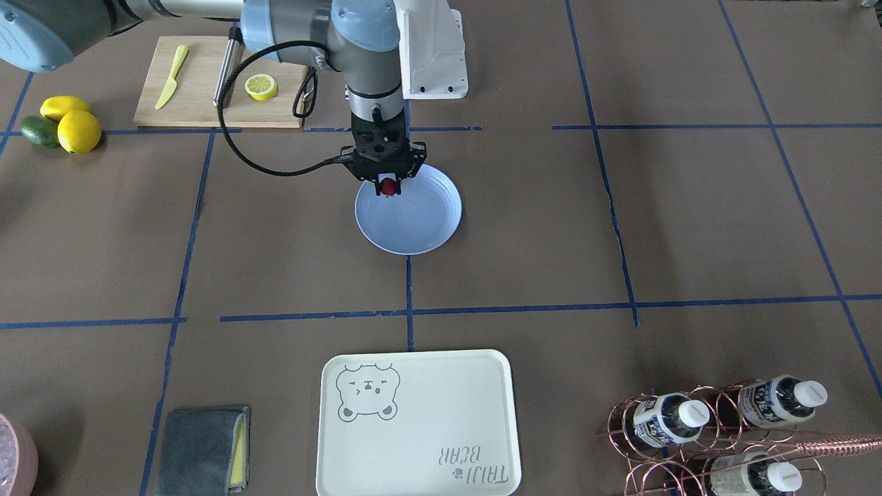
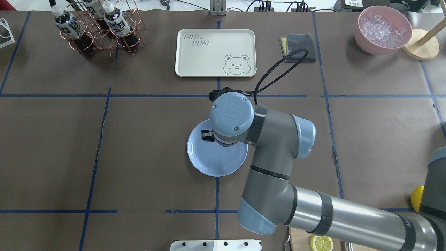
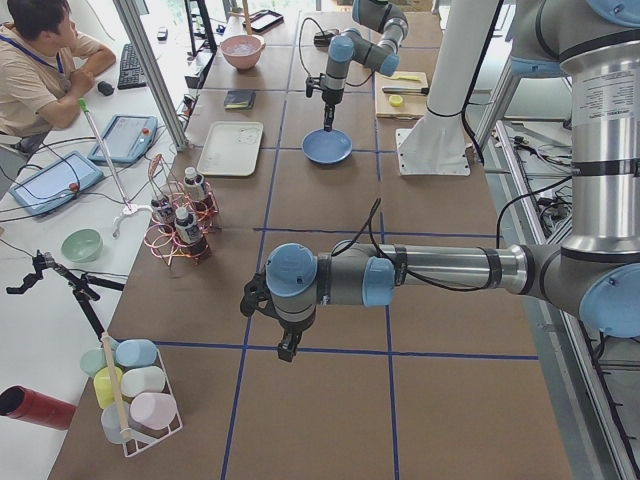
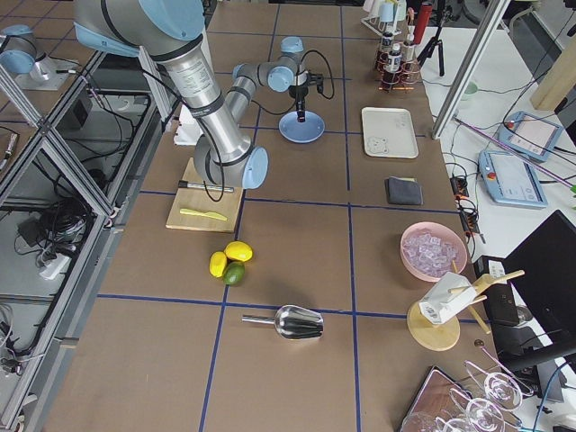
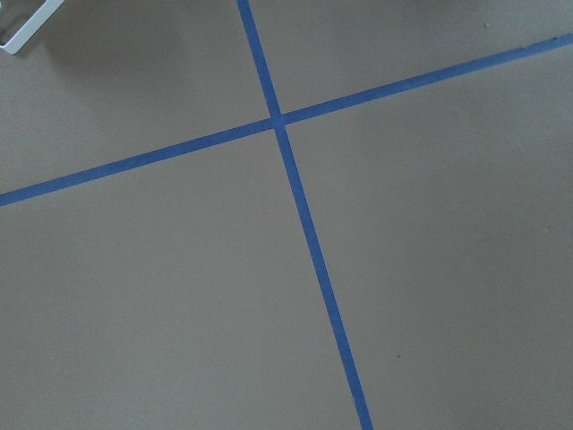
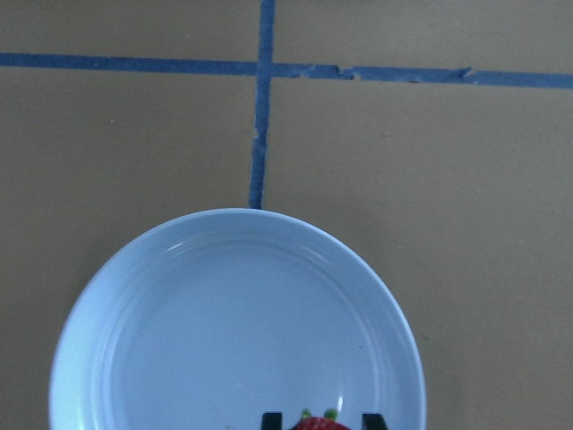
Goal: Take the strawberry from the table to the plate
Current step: 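Carry the strawberry over the plate center and open the right gripper, then withdraw the right arm away from the plate out of view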
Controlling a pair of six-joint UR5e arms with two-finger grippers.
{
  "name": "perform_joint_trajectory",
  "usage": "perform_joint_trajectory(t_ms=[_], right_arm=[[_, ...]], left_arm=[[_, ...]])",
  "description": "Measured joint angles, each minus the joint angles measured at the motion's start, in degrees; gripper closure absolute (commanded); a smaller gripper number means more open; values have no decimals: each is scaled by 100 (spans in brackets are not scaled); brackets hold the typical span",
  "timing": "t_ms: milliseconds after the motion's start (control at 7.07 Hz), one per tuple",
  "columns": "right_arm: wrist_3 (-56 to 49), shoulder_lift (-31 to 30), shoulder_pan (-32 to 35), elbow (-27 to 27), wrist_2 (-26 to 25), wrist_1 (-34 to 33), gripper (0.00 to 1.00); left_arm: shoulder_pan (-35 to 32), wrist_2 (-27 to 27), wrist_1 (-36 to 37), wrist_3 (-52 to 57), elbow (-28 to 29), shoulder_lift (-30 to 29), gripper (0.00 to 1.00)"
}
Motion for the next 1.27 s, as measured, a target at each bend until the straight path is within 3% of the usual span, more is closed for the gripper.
perform_joint_trajectory(t_ms=[425, 708, 991, 1274], right_arm=[[199, 274, -187, -926, -347, 488, 100], [166, 263, -192, -1013, -394, 524, 1], [157, 260, -146, -893, -375, 519, 0], [-81, -71, 303, -134, -54, 471, 0]], left_arm=[[1, -7, -4, 2, 9, 3, 0], [1, -7, -6, 6, 10, 4, 0], [5, -7, -12, 1, 10, 4, 0], [5, -6, -15, 2, 11, 1, 0]])
